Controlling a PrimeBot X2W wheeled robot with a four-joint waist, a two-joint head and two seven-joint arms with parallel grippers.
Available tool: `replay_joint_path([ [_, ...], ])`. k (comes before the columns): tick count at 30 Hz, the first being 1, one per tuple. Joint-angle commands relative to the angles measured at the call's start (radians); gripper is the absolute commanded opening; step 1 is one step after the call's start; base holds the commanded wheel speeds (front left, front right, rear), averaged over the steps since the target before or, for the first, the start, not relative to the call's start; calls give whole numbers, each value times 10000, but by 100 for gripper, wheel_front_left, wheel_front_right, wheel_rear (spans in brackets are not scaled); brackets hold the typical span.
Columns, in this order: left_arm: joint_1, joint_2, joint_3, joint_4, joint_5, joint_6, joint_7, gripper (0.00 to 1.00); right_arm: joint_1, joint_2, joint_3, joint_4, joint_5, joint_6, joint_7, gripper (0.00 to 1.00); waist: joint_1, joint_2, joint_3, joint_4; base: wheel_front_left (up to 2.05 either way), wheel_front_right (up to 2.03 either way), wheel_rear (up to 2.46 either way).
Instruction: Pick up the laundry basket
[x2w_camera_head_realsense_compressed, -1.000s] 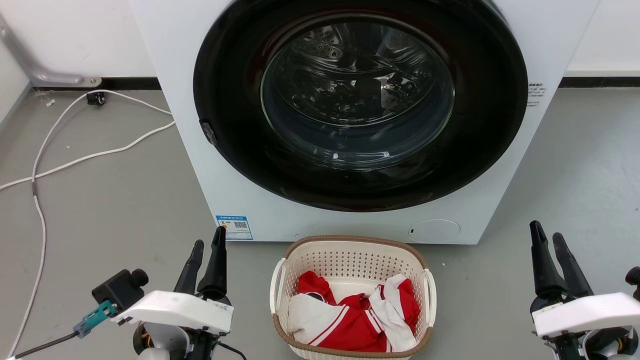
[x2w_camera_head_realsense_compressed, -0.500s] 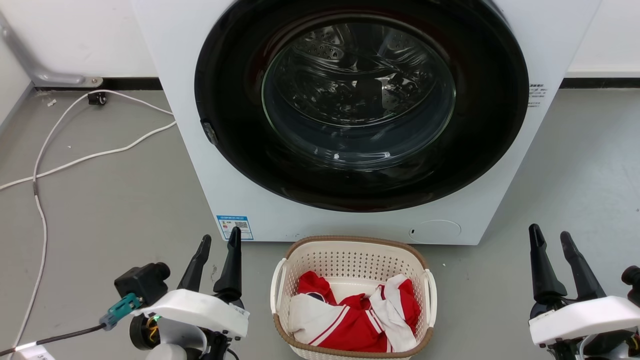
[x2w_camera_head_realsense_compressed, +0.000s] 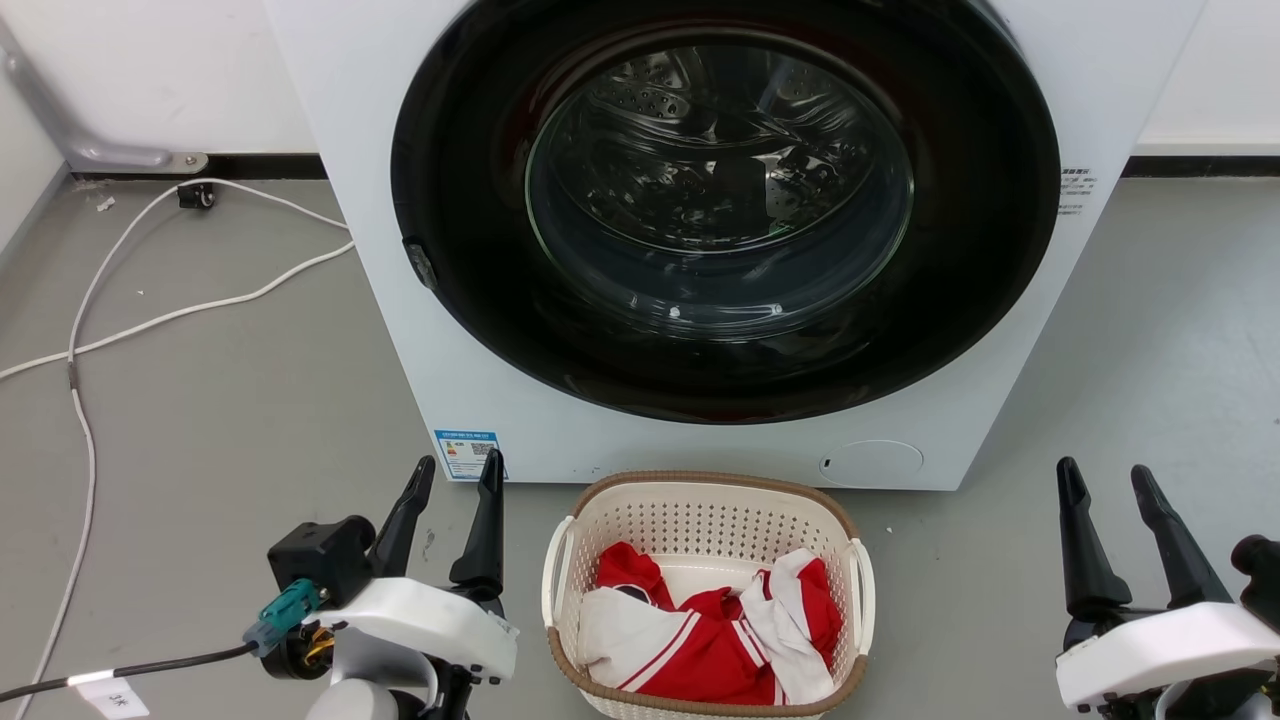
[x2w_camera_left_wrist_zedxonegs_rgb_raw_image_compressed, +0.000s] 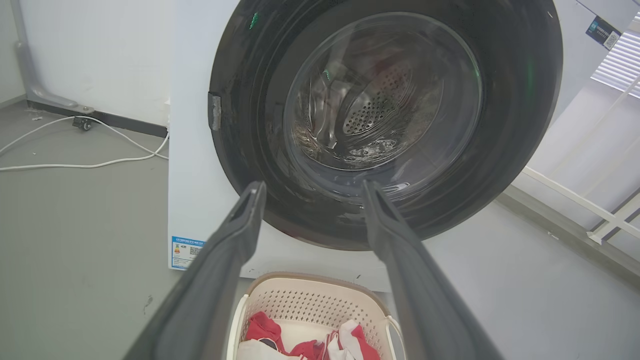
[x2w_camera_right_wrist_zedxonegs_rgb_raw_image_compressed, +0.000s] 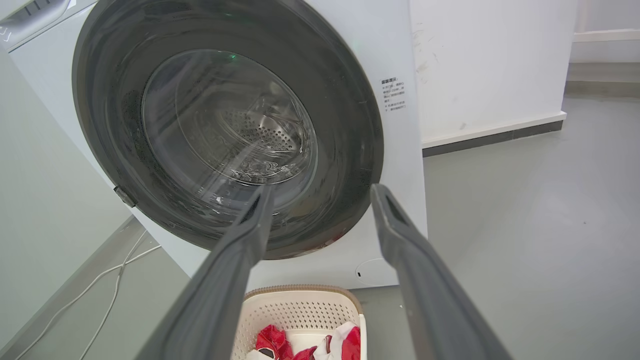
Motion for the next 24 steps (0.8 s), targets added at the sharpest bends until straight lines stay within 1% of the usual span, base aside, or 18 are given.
replay_joint_path([
  [1, -217, 56, -43, -48, 239, 6, -90, 100, 57, 4, 2, -167, -235, 20, -17, 100, 0, 0, -1, 2, 0, 0, 0],
  [19, -224, 75, -373, 163, 1912, 152, -513, 100, 430, 19, -14, -758, -1803, 21, 64, 100, 0, 0, -53, 33, 0, 0, 0],
  [24, -256, 62, -409, 304, 2251, 174, -619, 100, 527, 23, -63, -814, -1951, 21, 86, 100, 0, 0, -59, 42, 0, 0, 0],
])
